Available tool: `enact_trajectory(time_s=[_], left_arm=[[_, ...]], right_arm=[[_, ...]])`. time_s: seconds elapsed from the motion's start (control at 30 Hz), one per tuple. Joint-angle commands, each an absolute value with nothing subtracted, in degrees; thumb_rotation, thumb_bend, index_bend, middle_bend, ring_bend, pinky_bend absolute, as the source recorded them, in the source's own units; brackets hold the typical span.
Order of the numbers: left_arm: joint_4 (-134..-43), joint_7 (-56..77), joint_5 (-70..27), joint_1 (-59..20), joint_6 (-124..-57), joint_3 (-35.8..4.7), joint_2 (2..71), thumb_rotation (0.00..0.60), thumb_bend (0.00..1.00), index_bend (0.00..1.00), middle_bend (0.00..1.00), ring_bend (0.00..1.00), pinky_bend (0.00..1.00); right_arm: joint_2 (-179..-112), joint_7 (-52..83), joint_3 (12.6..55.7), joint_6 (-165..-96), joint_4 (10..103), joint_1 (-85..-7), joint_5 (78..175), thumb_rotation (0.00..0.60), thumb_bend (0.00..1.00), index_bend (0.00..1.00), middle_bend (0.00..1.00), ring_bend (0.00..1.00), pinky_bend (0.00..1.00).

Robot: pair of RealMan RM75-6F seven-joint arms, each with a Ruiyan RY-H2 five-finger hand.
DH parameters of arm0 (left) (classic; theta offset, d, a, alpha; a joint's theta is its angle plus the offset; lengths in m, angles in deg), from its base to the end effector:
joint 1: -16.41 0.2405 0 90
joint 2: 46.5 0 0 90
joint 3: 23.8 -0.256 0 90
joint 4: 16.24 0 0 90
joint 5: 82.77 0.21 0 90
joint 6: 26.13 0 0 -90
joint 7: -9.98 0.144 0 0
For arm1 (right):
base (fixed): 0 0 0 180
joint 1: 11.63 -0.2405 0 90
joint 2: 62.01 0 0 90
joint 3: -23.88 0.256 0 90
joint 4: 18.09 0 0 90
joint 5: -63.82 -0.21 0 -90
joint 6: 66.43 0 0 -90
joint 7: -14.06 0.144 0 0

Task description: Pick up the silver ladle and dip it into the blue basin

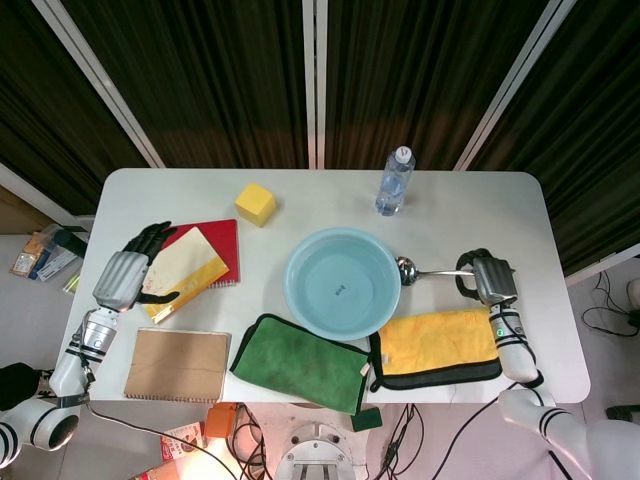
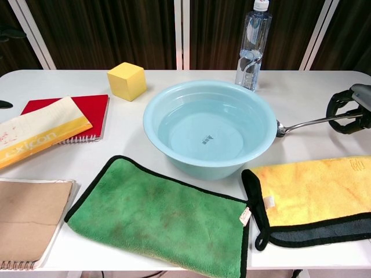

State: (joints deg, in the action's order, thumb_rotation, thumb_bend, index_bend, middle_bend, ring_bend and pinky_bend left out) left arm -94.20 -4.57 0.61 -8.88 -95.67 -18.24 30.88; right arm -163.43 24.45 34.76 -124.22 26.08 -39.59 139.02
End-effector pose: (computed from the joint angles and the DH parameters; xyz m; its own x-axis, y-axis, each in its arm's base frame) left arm -0.2667 0.3005 0.0802 0.2014 0.1414 0.9692 0.9575 -0.2370 -0.1644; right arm -0.3220 -0.3398 -0.0043 0.3193 -0.1717 0.9320 -0.9460 -0.0002 0.3241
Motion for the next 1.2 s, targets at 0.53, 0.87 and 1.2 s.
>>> enact_trajectory(time_s=[0.53,0.87,1.2], left_arm=[[-94.3,-4.5,0.7,-9.0,-95.6,-18.3,30.9,0.6,0.04,0.08,0.03,0.02,0.17],[-94.7,-4.1,0.8,-8.9,-95.7,-18.3,30.8,0.6,0.04,0.08,0.03,0.02,0.17],[-95.8,-3.2,1.0,-9.0,-96.0,-18.3,30.5,0.6,0.04,0.08,0.03,0.02,0.17]], right_arm=[[-161.7,24.1,35.6,-123.7,30.1,-38.7,136.9,0.6,0.68,0.84,0.44,0.59,0.9],[-160.9,26.9,36.5,-127.3,31.6,-37.6,137.3,0.6,0.68,0.87,0.48,0.74,0.9],[-158.1,30.0,37.5,-130.0,36.4,-36.7,137.7,0.6,0.7,0.87,0.52,0.79,0.9]])
